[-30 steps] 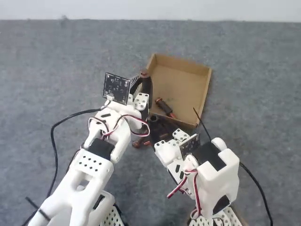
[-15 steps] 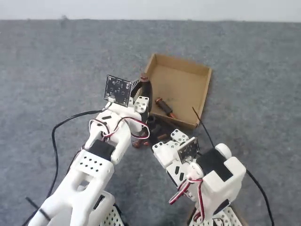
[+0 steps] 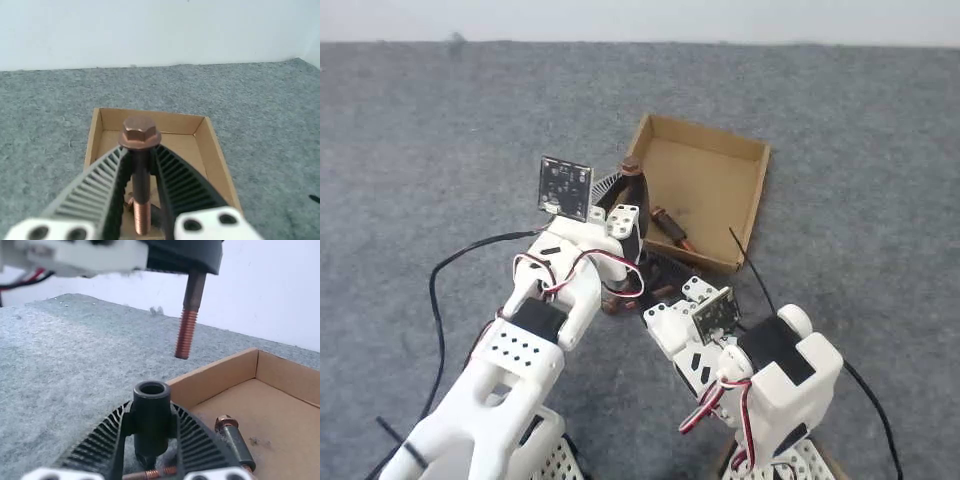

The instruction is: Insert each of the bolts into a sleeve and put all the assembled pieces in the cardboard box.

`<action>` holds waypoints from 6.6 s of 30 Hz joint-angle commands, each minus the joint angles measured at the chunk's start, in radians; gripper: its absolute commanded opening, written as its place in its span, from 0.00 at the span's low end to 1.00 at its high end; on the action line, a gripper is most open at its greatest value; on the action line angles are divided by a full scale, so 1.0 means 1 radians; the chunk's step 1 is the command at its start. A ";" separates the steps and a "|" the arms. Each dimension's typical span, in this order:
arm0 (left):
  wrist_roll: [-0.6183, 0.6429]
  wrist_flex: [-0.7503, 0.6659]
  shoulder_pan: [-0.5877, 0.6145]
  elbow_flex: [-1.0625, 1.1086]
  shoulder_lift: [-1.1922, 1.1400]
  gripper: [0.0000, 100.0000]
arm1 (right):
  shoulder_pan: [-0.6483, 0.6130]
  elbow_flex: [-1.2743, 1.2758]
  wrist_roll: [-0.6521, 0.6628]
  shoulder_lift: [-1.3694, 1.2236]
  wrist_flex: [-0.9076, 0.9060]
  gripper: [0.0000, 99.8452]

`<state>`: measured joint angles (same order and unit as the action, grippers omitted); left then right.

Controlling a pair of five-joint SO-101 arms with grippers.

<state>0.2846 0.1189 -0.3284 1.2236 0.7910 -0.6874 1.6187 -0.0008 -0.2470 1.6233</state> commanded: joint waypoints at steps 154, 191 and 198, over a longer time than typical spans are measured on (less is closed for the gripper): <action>-0.213 -0.011 -0.129 0.246 0.295 0.18 | 0.077 -0.003 0.121 0.048 0.025 0.01; -0.210 0.391 0.261 0.154 0.695 0.03 | 0.148 -0.049 0.121 0.056 -0.038 0.01; -0.209 0.391 0.431 0.291 0.770 0.01 | 0.153 -0.038 0.124 0.058 -0.038 0.01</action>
<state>0.0775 0.5056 0.0460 1.4952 1.5321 -0.5478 1.6141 0.1097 -0.2455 1.5865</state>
